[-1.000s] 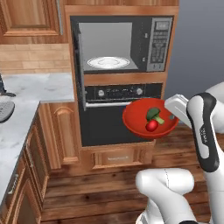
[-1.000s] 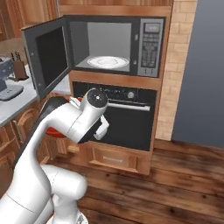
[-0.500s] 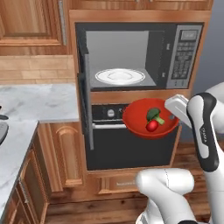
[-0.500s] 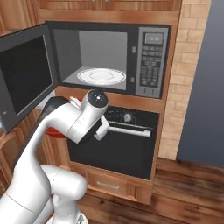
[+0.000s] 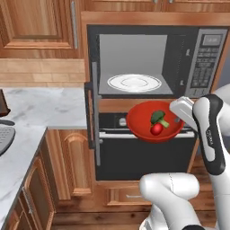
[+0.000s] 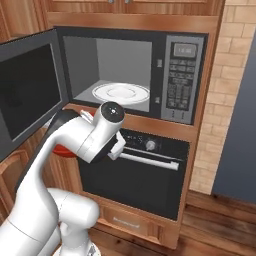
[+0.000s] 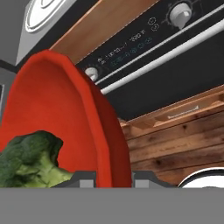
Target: Place the bowl containing the broccoli and tomato in the microwave. Close the microwave door and press the start button to microwave the meal.
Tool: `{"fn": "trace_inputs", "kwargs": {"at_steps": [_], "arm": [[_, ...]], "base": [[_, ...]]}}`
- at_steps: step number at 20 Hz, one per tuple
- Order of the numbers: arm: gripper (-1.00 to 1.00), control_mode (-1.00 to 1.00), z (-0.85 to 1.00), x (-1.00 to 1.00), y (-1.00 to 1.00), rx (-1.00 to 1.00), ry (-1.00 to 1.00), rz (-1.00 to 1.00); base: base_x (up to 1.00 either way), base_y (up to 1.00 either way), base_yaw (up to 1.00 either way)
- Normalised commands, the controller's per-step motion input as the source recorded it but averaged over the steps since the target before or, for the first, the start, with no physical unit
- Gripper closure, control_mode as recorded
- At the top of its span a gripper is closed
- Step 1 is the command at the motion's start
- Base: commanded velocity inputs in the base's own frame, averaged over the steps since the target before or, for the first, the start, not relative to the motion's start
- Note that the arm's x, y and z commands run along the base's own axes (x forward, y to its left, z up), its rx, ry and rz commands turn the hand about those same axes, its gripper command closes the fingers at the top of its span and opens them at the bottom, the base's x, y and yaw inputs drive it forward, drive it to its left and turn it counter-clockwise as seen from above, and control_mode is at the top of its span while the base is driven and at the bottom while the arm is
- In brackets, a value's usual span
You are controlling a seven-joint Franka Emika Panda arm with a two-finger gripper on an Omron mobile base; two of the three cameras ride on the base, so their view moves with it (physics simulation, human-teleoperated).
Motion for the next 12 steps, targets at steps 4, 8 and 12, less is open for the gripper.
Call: {"fn": "trace_inputs", "kwargs": {"at_steps": [4, 8, 12], "arm": [[1.0, 1.0, 0.0, 0.0, 0.0, 0.0, 0.0, 0.0], [1.0, 1.0, 0.0, 0.0, 0.0, 0.0, 0.0, 0.0], [1.0, 1.0, 0.0, 0.0, 0.0, 0.0, 0.0, 0.0]], "base": [[0.33, 0.0, 0.14], [0.57, 0.0, 0.11], [0.51, 0.0, 0.09]]}}
